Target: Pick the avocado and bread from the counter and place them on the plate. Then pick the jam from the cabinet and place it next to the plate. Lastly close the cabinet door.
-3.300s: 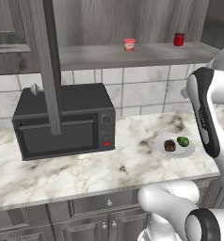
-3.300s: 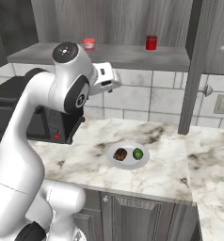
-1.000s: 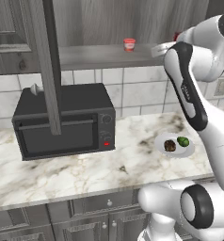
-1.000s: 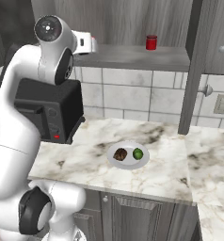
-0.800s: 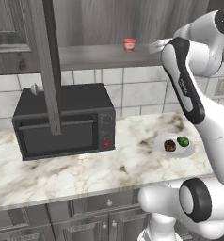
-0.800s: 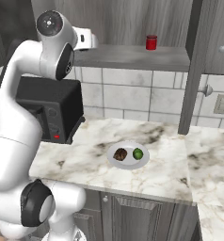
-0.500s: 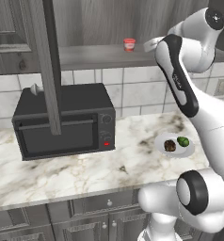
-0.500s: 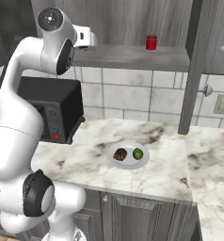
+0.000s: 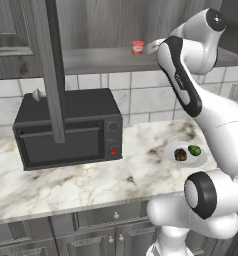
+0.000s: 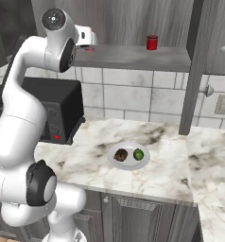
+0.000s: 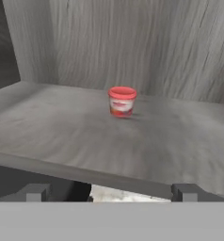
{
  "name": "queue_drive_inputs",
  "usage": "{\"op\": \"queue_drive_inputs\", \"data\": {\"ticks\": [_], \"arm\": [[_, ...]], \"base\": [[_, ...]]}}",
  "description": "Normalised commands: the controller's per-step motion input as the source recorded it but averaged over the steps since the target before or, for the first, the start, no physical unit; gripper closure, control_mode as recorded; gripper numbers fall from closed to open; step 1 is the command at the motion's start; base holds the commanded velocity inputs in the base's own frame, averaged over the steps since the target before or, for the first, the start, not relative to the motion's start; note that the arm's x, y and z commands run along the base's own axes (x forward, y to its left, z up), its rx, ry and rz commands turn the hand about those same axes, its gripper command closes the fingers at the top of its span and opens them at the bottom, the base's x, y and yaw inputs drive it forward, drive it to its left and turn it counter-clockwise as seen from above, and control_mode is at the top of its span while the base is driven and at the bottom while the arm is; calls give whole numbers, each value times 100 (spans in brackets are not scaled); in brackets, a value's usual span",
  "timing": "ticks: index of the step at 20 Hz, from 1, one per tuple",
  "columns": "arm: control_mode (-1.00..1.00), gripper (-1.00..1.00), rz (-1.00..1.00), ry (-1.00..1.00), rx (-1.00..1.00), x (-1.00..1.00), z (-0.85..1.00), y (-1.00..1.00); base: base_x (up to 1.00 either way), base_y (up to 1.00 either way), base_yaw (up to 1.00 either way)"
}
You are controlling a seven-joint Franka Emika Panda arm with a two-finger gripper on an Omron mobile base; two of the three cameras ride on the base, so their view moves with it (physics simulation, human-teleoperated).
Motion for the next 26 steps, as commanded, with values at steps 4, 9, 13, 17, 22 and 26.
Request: {"op": "queue_drive_inputs", "data": {"ticks": [4,9,13,17,22,26], "arm": [[-100,-100,0,0,0,29,-3,0],[-100,-100,0,0,0,29,0,3],[-100,-100,0,0,0,28,-1,7],[-100,-100,0,-1,0,29,-10,7],[-100,-100,0,-7,0,24,-8,7],[-100,-100,0,-4,0,23,0,4]], "base": [[0,0,0],[0,0,0],[0,0,0],[0,0,0],[0,0,0],[0,0,0]]}}
